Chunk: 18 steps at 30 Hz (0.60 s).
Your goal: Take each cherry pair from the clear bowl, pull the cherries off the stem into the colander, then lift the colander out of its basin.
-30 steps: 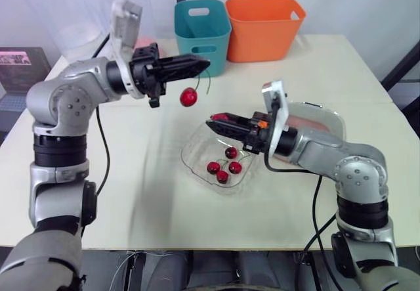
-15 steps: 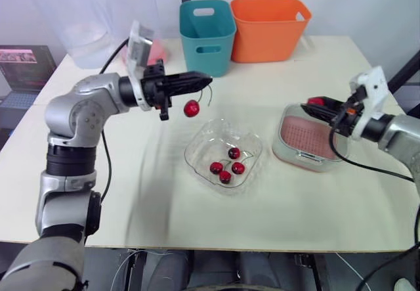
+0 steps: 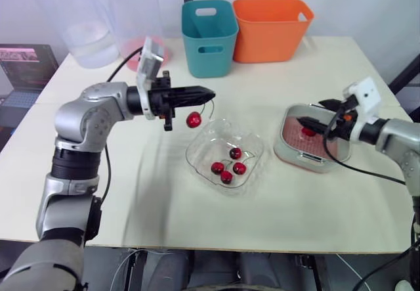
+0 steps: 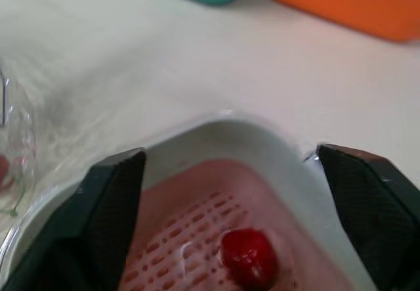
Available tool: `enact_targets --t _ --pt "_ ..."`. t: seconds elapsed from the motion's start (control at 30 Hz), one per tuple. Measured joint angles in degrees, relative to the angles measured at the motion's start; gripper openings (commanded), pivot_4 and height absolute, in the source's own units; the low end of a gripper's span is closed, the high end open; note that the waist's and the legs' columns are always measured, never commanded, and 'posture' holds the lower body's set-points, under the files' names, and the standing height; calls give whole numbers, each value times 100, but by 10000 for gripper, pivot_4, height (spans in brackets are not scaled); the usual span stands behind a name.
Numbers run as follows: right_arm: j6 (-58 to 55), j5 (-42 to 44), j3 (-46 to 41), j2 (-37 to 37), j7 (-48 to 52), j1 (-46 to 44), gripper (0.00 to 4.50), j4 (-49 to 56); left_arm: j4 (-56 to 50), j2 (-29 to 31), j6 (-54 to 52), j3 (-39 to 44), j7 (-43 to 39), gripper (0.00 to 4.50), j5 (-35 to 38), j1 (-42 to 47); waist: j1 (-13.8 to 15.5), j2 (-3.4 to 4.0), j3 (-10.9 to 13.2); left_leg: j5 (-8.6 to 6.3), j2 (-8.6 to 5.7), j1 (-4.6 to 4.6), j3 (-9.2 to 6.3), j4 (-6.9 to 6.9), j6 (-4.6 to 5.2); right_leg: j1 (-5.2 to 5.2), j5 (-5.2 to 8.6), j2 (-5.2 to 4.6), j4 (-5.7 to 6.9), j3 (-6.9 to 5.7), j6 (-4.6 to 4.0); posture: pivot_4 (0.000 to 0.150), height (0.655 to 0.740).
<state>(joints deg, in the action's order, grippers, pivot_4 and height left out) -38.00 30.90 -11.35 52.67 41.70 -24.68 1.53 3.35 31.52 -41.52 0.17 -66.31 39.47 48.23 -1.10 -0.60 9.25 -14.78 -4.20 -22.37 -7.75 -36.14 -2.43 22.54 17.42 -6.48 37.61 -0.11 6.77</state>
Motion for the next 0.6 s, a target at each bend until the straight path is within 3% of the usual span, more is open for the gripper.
enact_targets --t 0.13,0.3,0.6 --pt "-968 1042 -405 -375 -84 -536 44874 576 132 -5 -205 143 2 0 170 354 -15 -2 1 0 5 0 -6 0 0 0 0 4 0 -2 0 1500 7394" --pt "-2145 2674 -246 -1620 -769 -795 44874 1777 -2 -27 -429 293 -35 0 507 668 -5 0 0 1 4 0 -18 1 -1 -5 0 3 -4 -5 -1 1500 7394" --pt "-2405 3469 430 -3136 -1977 -864 44874 2132 -186 -287 -541 281 53 0 635 582 -6 0 0 2 -2 -2 -22 1 -3 0 0 0 -1 -4 -1 1500 7394"
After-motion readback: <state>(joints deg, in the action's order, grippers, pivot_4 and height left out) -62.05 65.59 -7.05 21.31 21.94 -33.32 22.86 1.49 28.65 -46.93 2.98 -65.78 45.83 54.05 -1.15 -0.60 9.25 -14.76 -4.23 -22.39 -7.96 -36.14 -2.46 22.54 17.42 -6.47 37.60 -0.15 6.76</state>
